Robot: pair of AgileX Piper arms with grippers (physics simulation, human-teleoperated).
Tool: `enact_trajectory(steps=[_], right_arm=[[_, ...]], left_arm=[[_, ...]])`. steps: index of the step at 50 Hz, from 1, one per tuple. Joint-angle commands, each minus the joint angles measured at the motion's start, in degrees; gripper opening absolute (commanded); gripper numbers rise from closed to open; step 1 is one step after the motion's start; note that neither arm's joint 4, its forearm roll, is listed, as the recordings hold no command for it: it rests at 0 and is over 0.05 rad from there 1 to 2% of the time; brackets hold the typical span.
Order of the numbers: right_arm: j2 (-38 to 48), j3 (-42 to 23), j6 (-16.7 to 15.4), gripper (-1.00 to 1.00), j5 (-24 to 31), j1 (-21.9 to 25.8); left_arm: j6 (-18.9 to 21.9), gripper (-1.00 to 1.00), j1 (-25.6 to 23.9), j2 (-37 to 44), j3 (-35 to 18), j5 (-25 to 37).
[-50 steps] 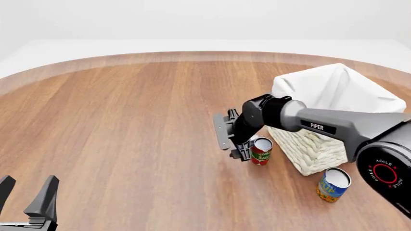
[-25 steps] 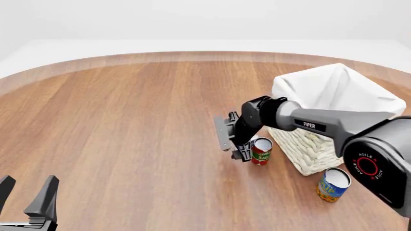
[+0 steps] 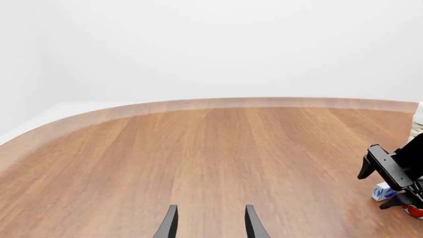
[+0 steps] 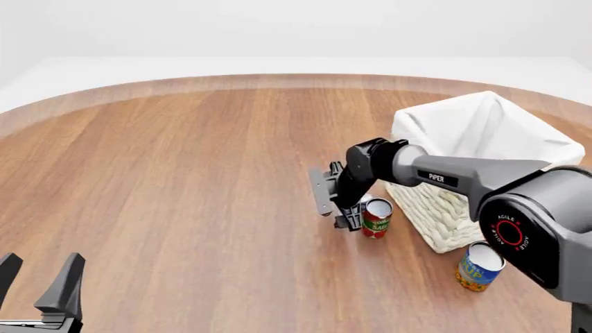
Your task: Pick up the alphabet soup and the cream cheese box, and put them in the basket.
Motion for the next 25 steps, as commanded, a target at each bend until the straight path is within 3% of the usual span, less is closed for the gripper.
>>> enact_trajectory(steps=[1, 25], right_arm=[[1.68, -1.08, -0.66, 1.0, 0.43, -0.83], [3.86, -2.44, -1.2, 1.0, 1.03, -0.76]], left_arm=[[0.0, 1.0, 0.0, 0.0, 0.0, 0.0], [0.0, 1.0, 0.0, 0.0, 0.0, 0.0]])
